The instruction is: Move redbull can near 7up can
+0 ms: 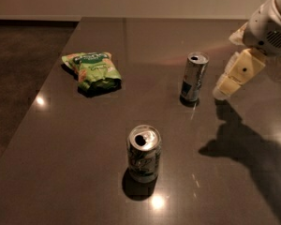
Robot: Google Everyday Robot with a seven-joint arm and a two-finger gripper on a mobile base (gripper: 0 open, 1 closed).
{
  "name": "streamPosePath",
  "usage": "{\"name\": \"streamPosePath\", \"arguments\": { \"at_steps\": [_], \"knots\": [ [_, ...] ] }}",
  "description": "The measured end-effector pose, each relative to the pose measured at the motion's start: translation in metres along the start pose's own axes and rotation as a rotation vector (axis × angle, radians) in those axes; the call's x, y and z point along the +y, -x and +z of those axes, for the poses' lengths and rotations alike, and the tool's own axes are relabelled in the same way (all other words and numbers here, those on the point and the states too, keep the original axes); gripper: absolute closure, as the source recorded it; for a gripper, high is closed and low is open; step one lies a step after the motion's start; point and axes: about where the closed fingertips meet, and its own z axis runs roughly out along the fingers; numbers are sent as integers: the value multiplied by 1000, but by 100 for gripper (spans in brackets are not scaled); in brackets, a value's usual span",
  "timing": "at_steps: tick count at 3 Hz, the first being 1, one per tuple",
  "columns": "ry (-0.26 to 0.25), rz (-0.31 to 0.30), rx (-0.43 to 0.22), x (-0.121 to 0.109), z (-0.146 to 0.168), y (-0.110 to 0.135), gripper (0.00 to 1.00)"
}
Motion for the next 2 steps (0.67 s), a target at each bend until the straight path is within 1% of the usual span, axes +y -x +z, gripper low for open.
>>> {"name": "streamPosePath", "arguments": {
  "at_steps": [1,2],
  "knots": [
    [-16,54,-64,-21,19,16,0],
    [-15,76,-97,-36,41,28,0]
  ]
}}
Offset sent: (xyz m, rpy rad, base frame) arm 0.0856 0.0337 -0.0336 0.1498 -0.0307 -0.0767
